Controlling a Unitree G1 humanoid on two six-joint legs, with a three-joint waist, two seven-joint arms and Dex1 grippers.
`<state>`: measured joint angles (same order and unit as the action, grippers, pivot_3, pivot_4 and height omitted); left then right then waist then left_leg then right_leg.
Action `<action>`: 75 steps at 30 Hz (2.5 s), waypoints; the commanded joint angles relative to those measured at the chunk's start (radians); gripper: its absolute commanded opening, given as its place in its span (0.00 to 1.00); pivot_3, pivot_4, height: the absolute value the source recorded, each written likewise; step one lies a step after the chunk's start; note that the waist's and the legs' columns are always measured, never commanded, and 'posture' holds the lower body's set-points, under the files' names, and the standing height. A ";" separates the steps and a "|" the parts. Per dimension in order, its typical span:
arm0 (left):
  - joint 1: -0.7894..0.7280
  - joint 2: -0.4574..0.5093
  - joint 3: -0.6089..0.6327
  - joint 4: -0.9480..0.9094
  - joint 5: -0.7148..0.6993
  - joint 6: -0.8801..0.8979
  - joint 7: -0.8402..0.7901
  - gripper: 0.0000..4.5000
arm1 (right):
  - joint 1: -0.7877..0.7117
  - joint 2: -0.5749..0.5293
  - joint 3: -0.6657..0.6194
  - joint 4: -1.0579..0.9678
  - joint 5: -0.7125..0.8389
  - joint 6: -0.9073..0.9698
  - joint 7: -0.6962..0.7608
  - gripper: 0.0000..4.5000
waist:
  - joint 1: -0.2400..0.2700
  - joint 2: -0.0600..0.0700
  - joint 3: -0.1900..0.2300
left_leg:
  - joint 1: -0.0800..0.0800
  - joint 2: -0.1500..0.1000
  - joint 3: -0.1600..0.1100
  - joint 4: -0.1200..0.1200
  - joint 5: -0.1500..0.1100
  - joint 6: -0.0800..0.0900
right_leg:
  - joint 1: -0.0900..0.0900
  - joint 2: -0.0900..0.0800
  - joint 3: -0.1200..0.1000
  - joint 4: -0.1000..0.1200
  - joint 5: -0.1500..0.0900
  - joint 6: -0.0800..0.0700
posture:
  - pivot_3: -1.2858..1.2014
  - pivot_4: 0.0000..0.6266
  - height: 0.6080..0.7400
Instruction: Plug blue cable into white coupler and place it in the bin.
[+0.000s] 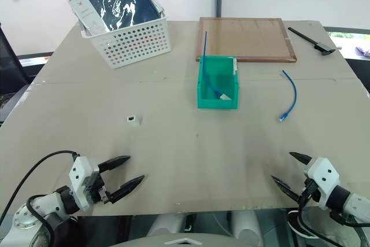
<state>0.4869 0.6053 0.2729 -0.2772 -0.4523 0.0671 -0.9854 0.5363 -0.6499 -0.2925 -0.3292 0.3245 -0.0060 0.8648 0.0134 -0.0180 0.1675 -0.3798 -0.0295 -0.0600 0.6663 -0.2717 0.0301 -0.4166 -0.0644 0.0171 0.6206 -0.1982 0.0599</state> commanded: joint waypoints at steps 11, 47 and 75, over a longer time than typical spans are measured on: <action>-0.169 0.042 -0.135 -0.155 -0.044 0.014 -0.083 0.99 | -0.328 -0.329 0.031 -0.009 -0.089 0.130 0.092 1.00 | -0.008 0.001 0.001 | 0.000 0.000 0.001 0.002 0.000 0.000 | 0.001 0.001 0.000 0.001 0.001 -0.001 | 0.52 0.24 1.00; -0.178 0.027 -0.242 -0.203 -0.009 -0.002 -0.031 1.00 | -1.598 -0.097 0.744 1.349 -0.700 -0.531 0.551 0.02 | -0.052 0.001 0.003 | 0.003 -0.001 0.004 0.002 0.000 0.001 | 0.001 0.001 0.004 0.002 0.004 -0.006 | 0.52 0.24 1.00; -0.399 0.093 -0.317 -0.117 0.132 0.171 0.076 1.00 | -1.212 0.229 0.667 0.250 -0.414 0.473 0.407 0.93 | -0.046 0.003 0.001 | 0.001 -0.002 -0.003 0.001 -0.001 -0.003 | -0.002 0.001 -0.002 0.005 0.007 -0.002 | 0.52 0.24 1.00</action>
<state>0.1283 0.6971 -0.0238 -0.3981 -0.3351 0.2209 -0.9099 -0.7639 -0.3656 0.4979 0.1208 -0.2143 0.4160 1.2452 -0.0322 -0.0151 0.1688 -0.3795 -0.0318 -0.0630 0.6665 -0.2723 0.0271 -0.4189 -0.0636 0.0157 0.6250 -0.1914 0.0574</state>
